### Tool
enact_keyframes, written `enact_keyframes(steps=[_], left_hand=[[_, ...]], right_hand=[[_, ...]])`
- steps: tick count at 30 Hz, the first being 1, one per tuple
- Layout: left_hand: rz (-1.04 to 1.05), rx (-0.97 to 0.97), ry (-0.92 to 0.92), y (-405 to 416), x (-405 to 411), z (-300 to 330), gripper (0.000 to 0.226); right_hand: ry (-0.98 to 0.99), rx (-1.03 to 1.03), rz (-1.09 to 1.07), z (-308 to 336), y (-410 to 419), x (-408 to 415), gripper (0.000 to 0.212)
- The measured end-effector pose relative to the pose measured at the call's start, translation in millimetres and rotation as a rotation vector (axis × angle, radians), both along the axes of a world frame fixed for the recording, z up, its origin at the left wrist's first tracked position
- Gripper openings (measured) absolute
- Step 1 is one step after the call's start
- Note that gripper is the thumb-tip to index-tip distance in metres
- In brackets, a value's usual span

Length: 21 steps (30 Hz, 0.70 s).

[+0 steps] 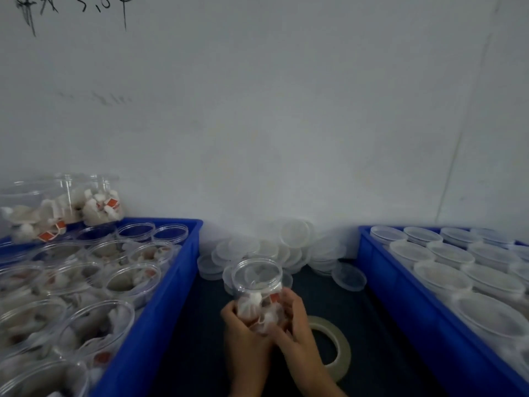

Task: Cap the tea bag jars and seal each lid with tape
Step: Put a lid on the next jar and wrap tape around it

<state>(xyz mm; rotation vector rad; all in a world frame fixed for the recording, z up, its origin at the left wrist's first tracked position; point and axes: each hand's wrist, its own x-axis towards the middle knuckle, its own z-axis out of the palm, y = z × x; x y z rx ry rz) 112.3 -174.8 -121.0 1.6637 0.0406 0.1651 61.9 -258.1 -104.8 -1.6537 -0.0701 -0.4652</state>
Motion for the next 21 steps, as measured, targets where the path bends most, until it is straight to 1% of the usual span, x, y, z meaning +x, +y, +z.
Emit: enact_keyframes(steps=[2,4,8,10,12,14,15,17,20,21], left_hand=[[0.007,-0.036,0.088,5.1,-0.6,-6.1,0.072],[0.000,-0.025,0.118,8.8,-0.5,-9.0,0.072],[-0.020,-0.020,0.110,16.7,-1.5,-11.3,0.080],[-0.051,-0.035,0.096,19.8,0.1,-10.4,0.085],[-0.118,-0.028,0.067,22.3,2.5,-11.3,0.090],[-0.180,-0.042,0.036,23.0,2.8,-13.4,0.091],[-0.198,-0.056,0.020,23.1,2.5,-15.0,0.090],[-0.213,-0.072,-0.022,23.8,2.0,-15.5,0.087],[-0.235,-0.064,-0.073,24.1,1.4,-15.0,0.084],[-0.240,-0.052,-0.085,24.4,1.0,-15.6,0.082]], right_hand=[[0.010,-0.028,0.009,-7.5,2.5,-3.2,0.060],[0.014,-0.027,-0.014,-13.5,6.2,-1.9,0.058],[0.008,-0.026,-0.080,-17.6,14.5,1.2,0.048],[0.046,-0.009,-0.112,-13.3,8.8,7.4,0.042],[0.107,0.004,-0.205,-6.5,-6.1,23.6,0.036],[0.130,-0.084,-0.310,2.9,-27.1,47.5,0.030],[0.146,-0.147,-0.323,7.9,-36.2,60.0,0.029],[0.185,-0.274,-0.285,12.4,-48.1,86.8,0.035],[0.266,-0.411,-0.186,7.0,-54.3,122.9,0.063],[0.328,-0.435,-0.180,7.0,-51.9,130.8,0.072]])
